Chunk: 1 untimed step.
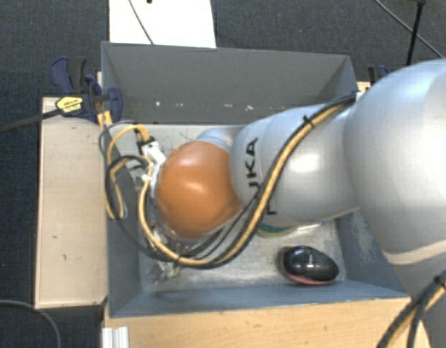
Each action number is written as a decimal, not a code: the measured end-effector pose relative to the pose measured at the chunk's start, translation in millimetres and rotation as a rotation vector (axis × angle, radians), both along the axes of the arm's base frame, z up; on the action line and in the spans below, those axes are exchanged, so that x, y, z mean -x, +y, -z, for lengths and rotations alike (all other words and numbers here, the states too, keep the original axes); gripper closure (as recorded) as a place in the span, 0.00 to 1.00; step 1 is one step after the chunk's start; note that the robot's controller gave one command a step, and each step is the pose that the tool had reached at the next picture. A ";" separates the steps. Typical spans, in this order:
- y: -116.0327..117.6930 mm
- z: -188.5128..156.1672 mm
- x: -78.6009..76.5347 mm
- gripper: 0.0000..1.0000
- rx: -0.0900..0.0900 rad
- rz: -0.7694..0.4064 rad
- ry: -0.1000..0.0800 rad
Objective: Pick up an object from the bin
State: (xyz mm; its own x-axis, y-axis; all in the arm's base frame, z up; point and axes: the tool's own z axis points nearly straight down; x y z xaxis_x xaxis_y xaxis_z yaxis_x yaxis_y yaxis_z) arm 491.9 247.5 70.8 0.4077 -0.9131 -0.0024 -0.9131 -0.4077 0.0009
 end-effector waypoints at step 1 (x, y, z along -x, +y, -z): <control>5.8 -125.0 -13.4 1.00 -0.004 -0.041 -0.010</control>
Offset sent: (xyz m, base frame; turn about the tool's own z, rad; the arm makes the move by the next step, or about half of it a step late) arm 0.0117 0.0046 0.1200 -0.0444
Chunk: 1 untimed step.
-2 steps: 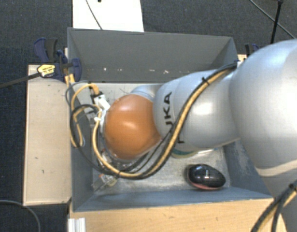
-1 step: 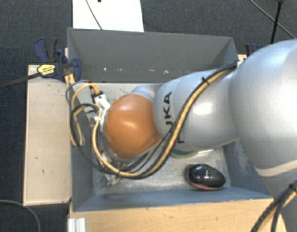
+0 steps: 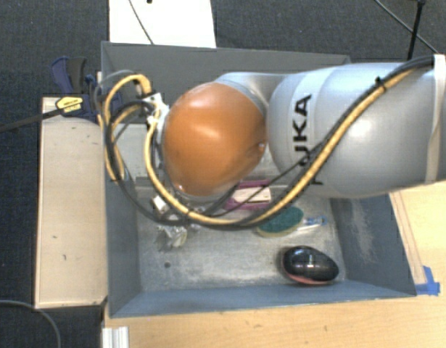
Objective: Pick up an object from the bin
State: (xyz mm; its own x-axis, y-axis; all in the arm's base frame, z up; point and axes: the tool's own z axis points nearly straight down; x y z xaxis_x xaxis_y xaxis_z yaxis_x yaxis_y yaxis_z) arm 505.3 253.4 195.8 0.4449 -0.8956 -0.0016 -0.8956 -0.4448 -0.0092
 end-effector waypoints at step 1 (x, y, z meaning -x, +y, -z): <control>-5.5 -78.6 -33.3 1.00 0.000 -0.012 -0.003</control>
Offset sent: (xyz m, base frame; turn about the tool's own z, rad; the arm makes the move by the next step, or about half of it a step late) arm 0.0303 -0.0058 0.0732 -0.0178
